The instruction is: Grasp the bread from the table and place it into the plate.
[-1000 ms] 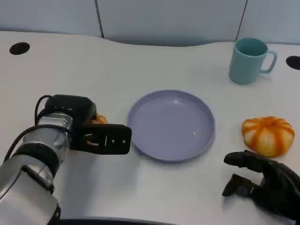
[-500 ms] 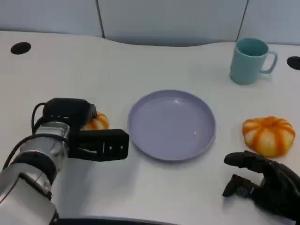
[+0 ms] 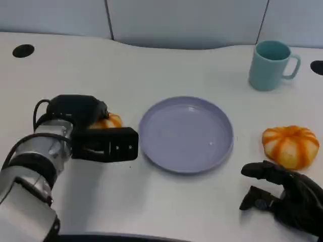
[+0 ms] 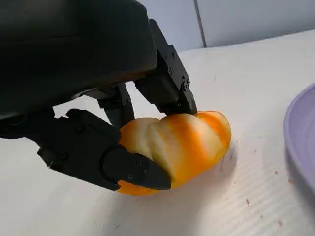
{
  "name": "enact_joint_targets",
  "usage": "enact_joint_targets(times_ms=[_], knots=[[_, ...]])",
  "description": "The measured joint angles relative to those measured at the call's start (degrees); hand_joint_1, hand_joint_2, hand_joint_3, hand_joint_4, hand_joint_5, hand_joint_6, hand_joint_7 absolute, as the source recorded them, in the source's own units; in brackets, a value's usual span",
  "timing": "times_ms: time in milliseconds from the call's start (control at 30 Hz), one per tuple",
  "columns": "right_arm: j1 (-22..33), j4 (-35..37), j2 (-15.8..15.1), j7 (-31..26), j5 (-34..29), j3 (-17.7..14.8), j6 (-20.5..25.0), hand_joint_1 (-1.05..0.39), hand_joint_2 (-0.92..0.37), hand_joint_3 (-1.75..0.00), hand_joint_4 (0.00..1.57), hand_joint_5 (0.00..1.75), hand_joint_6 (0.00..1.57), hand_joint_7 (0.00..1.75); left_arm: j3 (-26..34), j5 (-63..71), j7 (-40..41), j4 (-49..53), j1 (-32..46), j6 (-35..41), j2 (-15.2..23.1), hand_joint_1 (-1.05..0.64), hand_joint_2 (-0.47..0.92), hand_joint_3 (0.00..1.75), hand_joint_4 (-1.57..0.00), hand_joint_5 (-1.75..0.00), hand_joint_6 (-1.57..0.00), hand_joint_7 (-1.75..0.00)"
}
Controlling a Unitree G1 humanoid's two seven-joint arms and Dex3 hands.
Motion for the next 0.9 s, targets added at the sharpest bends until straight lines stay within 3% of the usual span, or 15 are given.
enact_joint_targets(times_ms=[100,567,600,633,667,700,767,900], knots=[[-0.32,0.54,0.0,0.13,0.0,0.0,-0.24,-0.4,-0.92,-0.15,0.5,1.36,0.62,0.77,0.02,0.01,0.0,-0.29,-0.74,-0.51,0.37,-0.3,0.92,0.27,-0.77,-0.88,-0.85,-0.45],[-0.61,1.23,0.0,0.35,0.0,-0.01,-0.93,-0.4,-0.92,-0.15,0.5,1.35,0.62,0.76,0.01,0.02,0.0,-0.33,-0.9,-0.78,0.78,-0.31,0.92,0.27,-0.78,-0.85,-0.89,-0.38],[-0.62,1.24,0.0,0.35,0.0,-0.01,-0.93,-0.4,-0.92,-0.15,0.5,1.35,0.63,0.76,0.01,0.01,0.0,-0.33,-0.9,-0.78,0.78,-0.29,0.92,0.26,-0.79,-1.0,-0.91,-0.46],[-0.62,1.24,0.0,0.35,0.0,-0.01,-0.94,-0.4,-0.92,-0.15,0.5,1.35,0.63,0.76,0.01,0.02,0.0,-0.33,-0.9,-0.78,0.78,-0.27,0.92,0.23,-0.76,-1.36,-0.79,-0.95],[-0.64,1.26,0.0,0.34,0.0,-0.01,-0.94,-0.4,-0.92,-0.15,0.5,1.35,0.63,0.76,0.05,0.01,0.04,-0.37,-0.9,-1.17,0.88,-0.23,0.92,0.23,-0.76,-1.55,-0.69,-1.34],[-0.66,1.33,-0.01,0.34,0.0,-0.01,-0.98,-0.4,-0.92,-0.15,0.5,1.35,0.63,0.76,0.17,-0.02,0.28,-0.61,-0.92,-2.25,1.04,-0.2,0.92,0.26,-0.77,-1.67,-0.63,-1.58],[-0.98,1.76,-0.1,0.32,-0.01,-0.03,-1.1,-0.4,-0.92,-0.15,0.5,1.35,0.62,0.76,0.52,-0.17,1.96,-1.96,-1.21,-4.95,1.0,-0.18,0.84,0.49,-0.81,-1.73,-0.59,-1.71],[-1.7,2.53,0.02,0.34,-0.11,0.06,-1.09,-0.4,-0.92,-0.14,0.5,1.35,0.63,0.76,0.9,-0.48,4.04,-3.82,-3.99,-8.58,-0.13,-0.18,0.75,0.72,-0.83,-1.75,-0.59,-1.74]])
